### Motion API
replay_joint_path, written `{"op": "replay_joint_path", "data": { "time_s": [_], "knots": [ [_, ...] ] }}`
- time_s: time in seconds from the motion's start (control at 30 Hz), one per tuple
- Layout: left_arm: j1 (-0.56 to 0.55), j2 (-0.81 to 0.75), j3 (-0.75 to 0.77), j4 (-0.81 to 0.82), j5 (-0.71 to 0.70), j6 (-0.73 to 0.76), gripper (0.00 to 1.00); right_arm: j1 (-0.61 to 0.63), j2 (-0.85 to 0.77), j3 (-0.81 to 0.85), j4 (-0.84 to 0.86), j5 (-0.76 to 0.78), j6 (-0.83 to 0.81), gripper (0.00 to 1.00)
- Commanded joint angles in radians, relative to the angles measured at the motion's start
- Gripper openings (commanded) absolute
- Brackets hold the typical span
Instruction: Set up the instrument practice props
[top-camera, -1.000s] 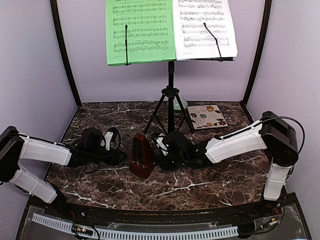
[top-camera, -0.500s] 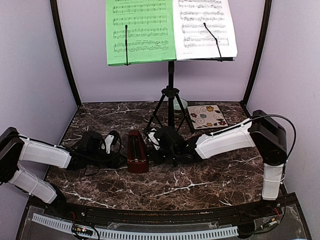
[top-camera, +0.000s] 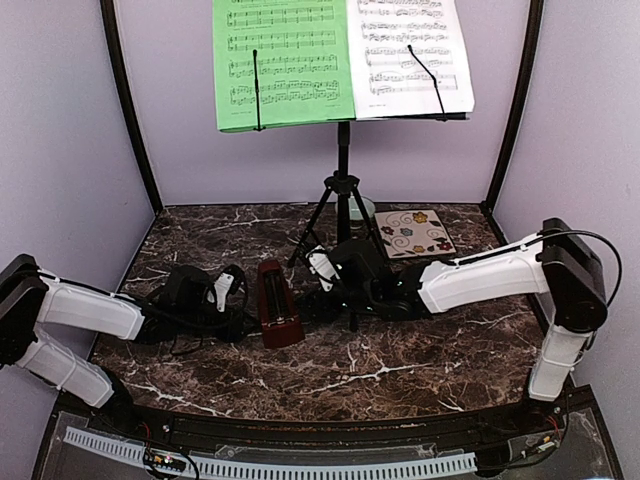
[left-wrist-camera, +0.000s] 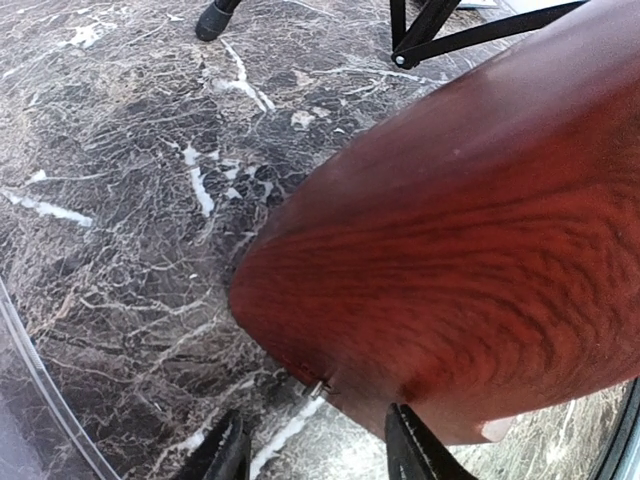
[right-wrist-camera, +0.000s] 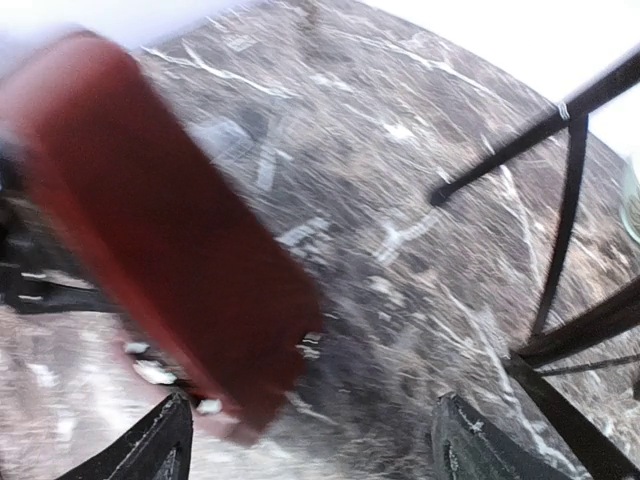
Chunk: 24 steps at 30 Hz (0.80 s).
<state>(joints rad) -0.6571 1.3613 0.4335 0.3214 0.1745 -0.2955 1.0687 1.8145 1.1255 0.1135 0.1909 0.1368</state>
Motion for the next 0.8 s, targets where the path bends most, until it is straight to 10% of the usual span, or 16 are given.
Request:
{"op": "replay_joint_path", "data": {
  "time_s": [0.0, 0.77],
  "knots": [
    [-0.006, -0.012, 0.022, -0.017, -0.034, 0.015, 0.48, 0.020, -0.076, -0.041, 0.077, -0.119, 0.015, 0.84],
    [-0.006, -0.044, 0.014, -0.002, -0.043, 0.003, 0.47, 0.037, -0.030, 0.092, 0.098, -0.107, 0.130, 0.78]
  ]
}}
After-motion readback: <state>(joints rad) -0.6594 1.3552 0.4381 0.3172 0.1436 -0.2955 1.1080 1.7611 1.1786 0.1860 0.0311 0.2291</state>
